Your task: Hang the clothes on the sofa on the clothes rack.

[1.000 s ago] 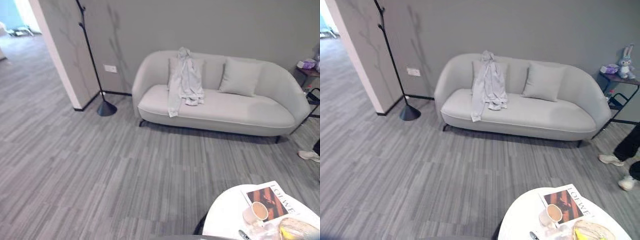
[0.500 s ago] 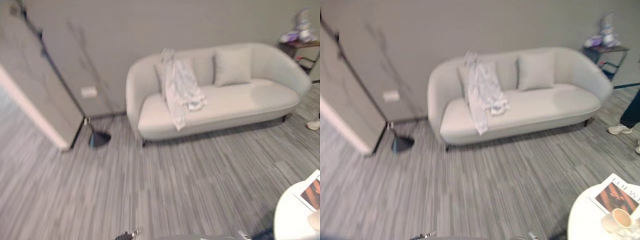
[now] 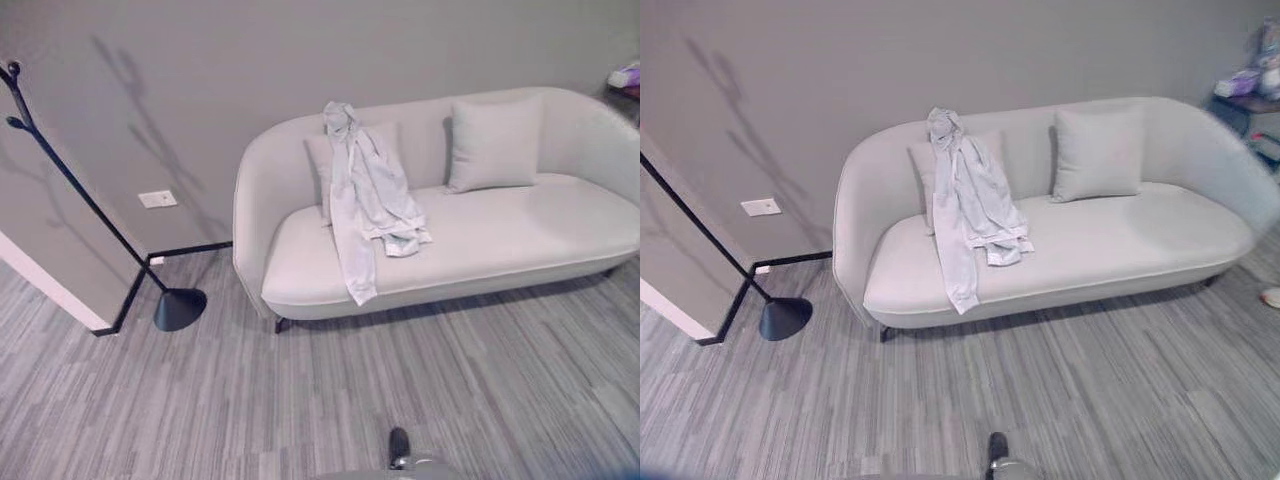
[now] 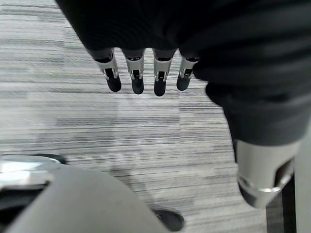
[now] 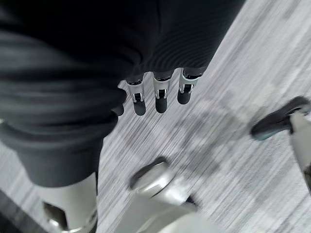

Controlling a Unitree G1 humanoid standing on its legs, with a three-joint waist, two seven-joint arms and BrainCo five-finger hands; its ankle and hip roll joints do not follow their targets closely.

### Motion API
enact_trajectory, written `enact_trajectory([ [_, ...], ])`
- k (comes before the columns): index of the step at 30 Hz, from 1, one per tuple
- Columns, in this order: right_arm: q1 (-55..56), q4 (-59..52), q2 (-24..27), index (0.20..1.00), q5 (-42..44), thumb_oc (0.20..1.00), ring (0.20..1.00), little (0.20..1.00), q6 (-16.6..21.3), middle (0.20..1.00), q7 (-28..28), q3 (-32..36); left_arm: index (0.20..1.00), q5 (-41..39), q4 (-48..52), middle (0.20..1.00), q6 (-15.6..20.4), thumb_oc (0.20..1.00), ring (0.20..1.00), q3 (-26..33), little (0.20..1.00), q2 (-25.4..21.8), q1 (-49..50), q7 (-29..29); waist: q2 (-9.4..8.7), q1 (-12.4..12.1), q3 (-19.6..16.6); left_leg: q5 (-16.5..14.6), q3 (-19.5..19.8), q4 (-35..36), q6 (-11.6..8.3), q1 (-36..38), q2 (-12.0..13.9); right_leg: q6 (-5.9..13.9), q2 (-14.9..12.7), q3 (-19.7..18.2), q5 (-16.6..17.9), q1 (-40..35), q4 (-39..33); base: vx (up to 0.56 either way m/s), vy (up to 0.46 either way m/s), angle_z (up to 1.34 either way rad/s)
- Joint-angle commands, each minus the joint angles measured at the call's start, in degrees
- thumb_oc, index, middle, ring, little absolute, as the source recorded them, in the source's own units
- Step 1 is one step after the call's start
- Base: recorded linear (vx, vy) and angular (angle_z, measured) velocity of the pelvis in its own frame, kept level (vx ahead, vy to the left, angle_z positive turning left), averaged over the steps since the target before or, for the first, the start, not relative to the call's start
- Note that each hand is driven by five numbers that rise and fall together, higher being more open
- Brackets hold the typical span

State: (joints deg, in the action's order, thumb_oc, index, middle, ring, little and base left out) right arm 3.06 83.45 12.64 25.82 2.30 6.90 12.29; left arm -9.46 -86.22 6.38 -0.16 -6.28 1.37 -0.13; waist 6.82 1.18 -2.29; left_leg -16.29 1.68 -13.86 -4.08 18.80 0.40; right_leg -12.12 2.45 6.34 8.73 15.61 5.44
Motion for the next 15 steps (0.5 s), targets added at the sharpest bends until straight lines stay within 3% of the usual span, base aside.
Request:
enact_trajectory([
  [1,-1.89,2.46,-3.82,1.0,-0.76,1.0,1.0,1.0,0.85,1.0,0.27,1.44,1.0,1.85,-0.47,1.0,0.62,1.0,1.0,-0.58,1.0,-1.54,-2.24,0.4,-1.5,0.83,0.4,17.81,3.3,18.86,1.15,-1.7,9.83,15.53,-15.53,-6.21,-1.0,2.24,-3.88,0.0,0.0,0.18],
  [3,-1.89,2.46,-3.82,1.0,-0.76,1.0,1.0,1.0,0.85,1.0,0.27,1.44,1.0,1.85,-0.47,1.0,0.62,1.0,1.0,-0.58,1.0,-1.54,-2.24,0.4,-1.5,0.83,0.4,17.81,3.3,18.86,1.15,-1.7,9.83,15.53,-15.53,-6.21,-1.0,2.24,-3.88,0.21,-0.206,-0.15],
  [4,-2.8,3.18,-3.17,1.0,-2.67,1.0,1.0,1.0,2.43,1.0,-1.16,0.24,1.0,1.43,-1.15,1.0,0.41,1.0,1.0,3.09,1.0,-2.77,0.32,1.09,-2.03,0.49,-1.6,19.88,3.17,18.01,1.5,-2.32,14.94,16.92,-11.91,-8.57,-0.95,2.15,3.23,0.41,-0.412,-0.29],
  [5,-2.79,3.18,-3.17,1.0,-2.67,1.0,1.0,1.0,2.43,1.0,-1.16,0.24,1.0,1.43,-1.15,1.0,0.41,1.0,1.0,3.09,1.0,-2.77,0.32,1.09,-2.04,0.49,-1.63,19.88,3.16,18.0,1.5,-2.35,14.94,16.92,-11.91,-8.58,-0.95,2.2,3.24,1.07,-1.126,-0.19],
  [6,-4.41,-1.11,-1.03,1.0,-5.54,1.0,1.0,1.0,3.49,1.0,-3.38,-4.05,1.0,-0.05,0.63,1.0,0.04,1.0,1.0,5.98,1.0,-3.44,1.47,1.37,-6.85,-0.77,-3.37,21.12,0.51,6.42,3.34,-8.59,19.86,15.98,-10.86,-8.22,-0.46,-4.19,0.39,0.88,-1.065,-0.22],
  [7,-5.71,-3.35,2.0,1.0,-6.14,1.0,1.0,1.0,3.7,1.0,-5.6,-6.03,1.0,-0.67,5.15,1.0,0.34,1.0,1.0,4.49,1.0,-3.21,-0.01,1.55,-10.58,-1.42,-0.03,19.34,-0.86,-3.14,3.61,-15.11,19.43,15.03,-13.0,-6.53,-0.1,-9.46,-2.65,0.95,-1.143,0.18],
  [9,-6.61,-3.57,2.39,1.0,-6.62,1.0,1.0,1.0,3.44,1.0,-5.84,-6.43,1.0,-0.58,6.62,1.0,0.59,1.0,1.0,3.96,1.0,-3.21,-1.07,1.53,-10.89,-2.31,0.69,18.0,0.03,-2.88,2.14,-17.25,12.64,14.29,-11.89,-6.32,-0.62,-12.14,-5.26,0.32,-0.347,0.83],
  [10,-6.73,-3.52,1.61,1.0,-6.37,1.0,1.0,1.0,3.18,1.0,-5.41,-6.11,1.0,-0.77,6.73,1.0,0.64,1.0,1.0,3.63,1.0,-3.53,-1.56,1.37,-10.38,-4.08,1.08,16.21,0.6,2.14,1.2,-19.5,4.36,13.79,-9.9,-6.3,-1.2,-14.19,-6.88,0.21,-0.14,0.84],
  [12,-6.68,-3.52,1.63,1.0,-6.37,1.0,1.0,1.0,3.18,1.0,-5.41,-6.09,1.0,-0.78,6.73,1.0,0.64,1.0,1.0,3.59,1.0,-3.51,-1.54,1.36,-10.25,-4.2,1.42,15.95,0.54,2.16,1.19,-18.95,4.5,13.77,-9.77,-6.3,-1.33,-14.75,-6.98,0.1,-0.07,0.1],
  [13,-6.56,-3.63,0.51,1.0,-6.39,1.0,1.0,1.0,3.01,1.0,-5.23,-6.23,1.0,-0.53,6.55,1.0,0.74,1.0,1.0,2.93,1.0,-3.57,-1.83,1.37,-9.6,-5.32,1.77,16.28,-0.61,6.91,0.94,-20.47,-0.11,13.55,-8.21,-6.07,-1.65,-15.68,-7.15,0.13,-0.098,-0.51],
  [14,-6.8,-3.78,-1.0,1.0,-7.51,1.0,1.0,1.0,2.42,1.0,-4.75,-8.31,1.0,-0.31,6.36,1.0,0.43,1.0,1.0,0.85,1.0,-3.71,-2.74,1.61,-8.07,-6.7,2.33,17.12,-0.98,11.6,0.94,-20.62,-2.69,13.54,-6.02,-6.2,-2.45,-16.43,-6.18,0.13,-0.123,-0.57],
  [15,-6.85,-2.93,-1.8,1.0,-7.63,1.0,1.0,1.0,2.33,1.0,-5.18,-8.53,1.0,-0.26,4.29,1.0,0.4,1.0,1.0,-0.09,1.0,-2.66,-2.94,1.13,-8.02,-7.53,2.77,17.63,-0.65,8.83,0.55,-23.21,-3.08,13.51,-6.24,-6.44,-2.31,-17.12,-5.32,0.09,-0.07,-0.68],
])
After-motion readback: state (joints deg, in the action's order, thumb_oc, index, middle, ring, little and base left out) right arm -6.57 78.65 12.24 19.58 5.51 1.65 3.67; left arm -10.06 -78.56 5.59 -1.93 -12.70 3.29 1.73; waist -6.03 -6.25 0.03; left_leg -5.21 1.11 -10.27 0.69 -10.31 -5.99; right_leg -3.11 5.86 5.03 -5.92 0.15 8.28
